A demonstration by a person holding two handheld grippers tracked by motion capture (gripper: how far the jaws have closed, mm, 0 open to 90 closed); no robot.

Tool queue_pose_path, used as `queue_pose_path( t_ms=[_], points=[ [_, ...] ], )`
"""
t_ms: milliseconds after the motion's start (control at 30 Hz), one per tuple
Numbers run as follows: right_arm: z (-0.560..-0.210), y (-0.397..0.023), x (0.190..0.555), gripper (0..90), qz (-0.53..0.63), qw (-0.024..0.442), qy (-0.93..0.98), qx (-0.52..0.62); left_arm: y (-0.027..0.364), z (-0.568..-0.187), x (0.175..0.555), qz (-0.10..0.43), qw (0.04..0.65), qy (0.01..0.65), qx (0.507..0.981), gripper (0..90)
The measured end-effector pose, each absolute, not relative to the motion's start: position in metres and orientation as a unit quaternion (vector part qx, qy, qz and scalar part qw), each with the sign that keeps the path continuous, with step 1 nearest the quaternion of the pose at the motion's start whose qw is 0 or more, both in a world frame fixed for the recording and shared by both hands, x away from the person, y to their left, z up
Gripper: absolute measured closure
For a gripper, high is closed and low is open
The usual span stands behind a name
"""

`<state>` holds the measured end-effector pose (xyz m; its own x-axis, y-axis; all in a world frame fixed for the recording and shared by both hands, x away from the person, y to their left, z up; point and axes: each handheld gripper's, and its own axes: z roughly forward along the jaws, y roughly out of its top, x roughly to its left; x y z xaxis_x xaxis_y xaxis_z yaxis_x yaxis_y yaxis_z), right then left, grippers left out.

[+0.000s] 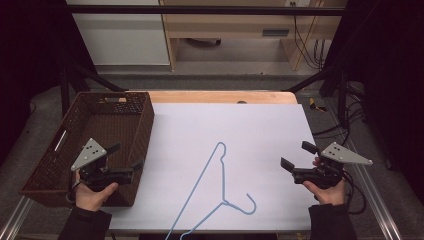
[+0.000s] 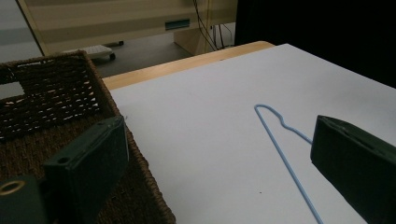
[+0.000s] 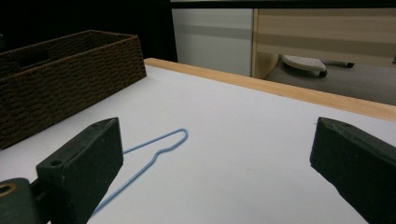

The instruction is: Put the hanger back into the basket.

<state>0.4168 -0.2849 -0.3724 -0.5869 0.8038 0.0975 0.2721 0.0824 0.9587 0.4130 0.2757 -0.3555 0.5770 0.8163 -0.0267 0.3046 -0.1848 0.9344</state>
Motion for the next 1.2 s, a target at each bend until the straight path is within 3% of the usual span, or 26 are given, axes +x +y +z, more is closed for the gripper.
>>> queue_pose_path(
  t_ms=[467, 1200],
  points=[
    [-0.372, -0.282, 0.417, 2.7, 0.550, 0.241, 0.701, 0.384, 0.259, -0.354, 0.409, 0.241, 0.502, 0.374, 0.742, 4.7],
    [-0.372, -0.277, 0.417, 2.7, 0.544, 0.240, 0.707, 0.383, 0.187, -0.373, 0.398, 0.183, 0.459, 0.321, 0.808, 6.8]
  ],
)
